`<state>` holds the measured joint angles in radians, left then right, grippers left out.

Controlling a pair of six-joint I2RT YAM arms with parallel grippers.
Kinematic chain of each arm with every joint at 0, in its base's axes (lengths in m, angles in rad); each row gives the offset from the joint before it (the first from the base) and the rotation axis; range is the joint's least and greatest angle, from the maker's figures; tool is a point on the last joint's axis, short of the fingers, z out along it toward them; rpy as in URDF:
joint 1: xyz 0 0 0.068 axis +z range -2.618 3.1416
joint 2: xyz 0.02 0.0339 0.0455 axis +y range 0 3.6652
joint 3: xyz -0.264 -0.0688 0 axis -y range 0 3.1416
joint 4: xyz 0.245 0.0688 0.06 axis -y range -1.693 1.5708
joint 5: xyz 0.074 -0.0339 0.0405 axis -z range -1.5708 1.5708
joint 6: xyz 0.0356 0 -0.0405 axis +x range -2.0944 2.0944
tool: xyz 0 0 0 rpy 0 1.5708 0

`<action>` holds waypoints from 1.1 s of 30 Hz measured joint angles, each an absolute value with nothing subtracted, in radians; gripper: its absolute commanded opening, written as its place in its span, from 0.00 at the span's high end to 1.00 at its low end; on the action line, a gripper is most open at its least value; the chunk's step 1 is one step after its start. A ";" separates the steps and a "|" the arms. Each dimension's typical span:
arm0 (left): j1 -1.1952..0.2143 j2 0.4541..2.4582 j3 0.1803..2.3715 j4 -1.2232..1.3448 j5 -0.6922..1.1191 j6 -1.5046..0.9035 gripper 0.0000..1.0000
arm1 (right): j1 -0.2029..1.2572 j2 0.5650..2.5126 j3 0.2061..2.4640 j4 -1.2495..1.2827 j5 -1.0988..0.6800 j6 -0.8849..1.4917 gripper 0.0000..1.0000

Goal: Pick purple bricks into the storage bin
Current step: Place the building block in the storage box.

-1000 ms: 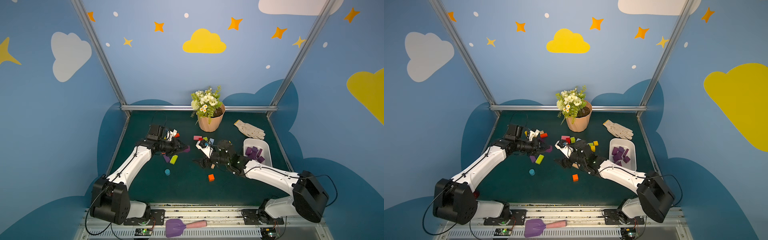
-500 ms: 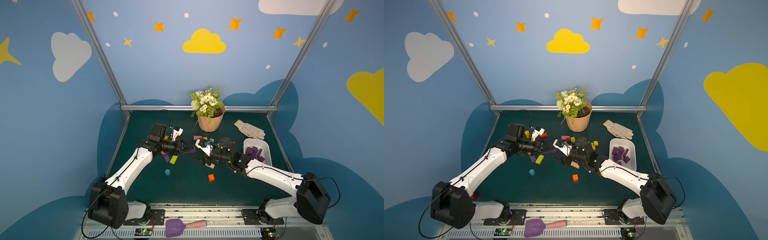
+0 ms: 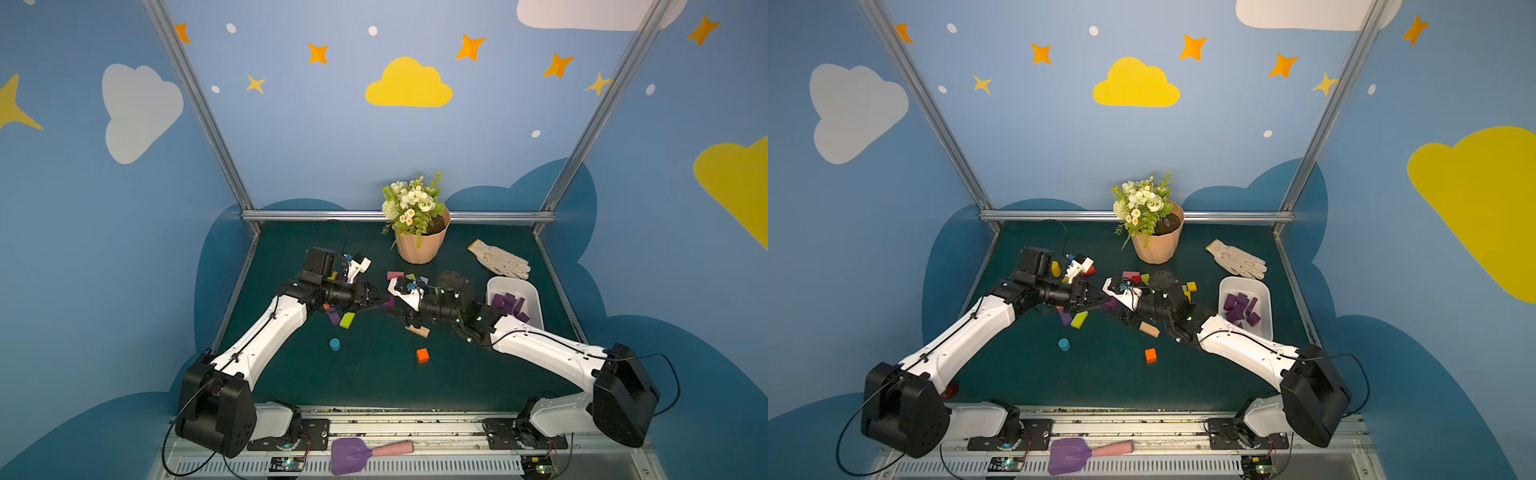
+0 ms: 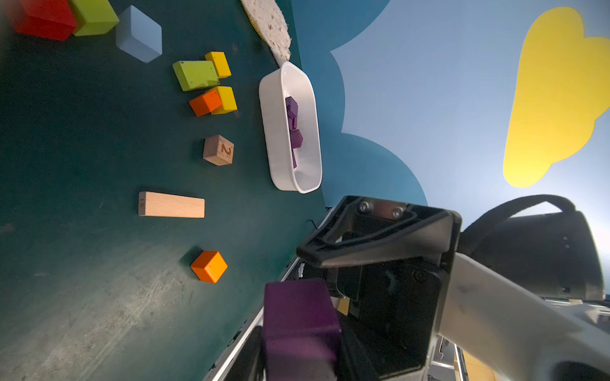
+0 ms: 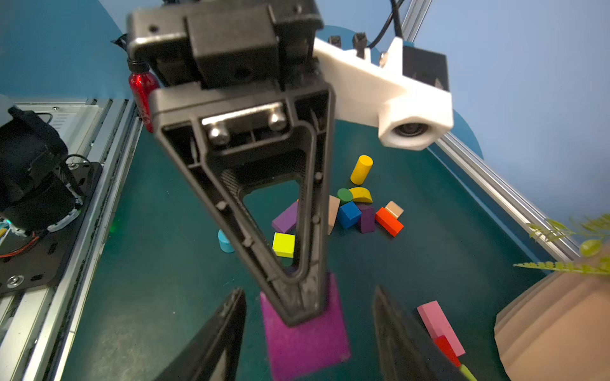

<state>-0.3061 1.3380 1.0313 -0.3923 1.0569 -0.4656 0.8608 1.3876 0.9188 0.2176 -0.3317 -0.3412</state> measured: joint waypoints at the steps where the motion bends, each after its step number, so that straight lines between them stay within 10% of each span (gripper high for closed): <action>1: -0.306 1.338 1.031 -0.392 1.060 -0.464 0.64 | 0.861 1.389 0.919 0.213 -0.334 -0.343 0.39; 19: -0.330 1.353 1.051 -0.420 1.069 -0.414 0.63 | 0.863 1.393 0.931 0.169 -0.334 -0.375 0.70; 33: -0.329 1.357 1.054 -0.437 0.966 -0.421 0.23 | 0.860 1.387 0.922 0.158 -0.286 -0.349 0.74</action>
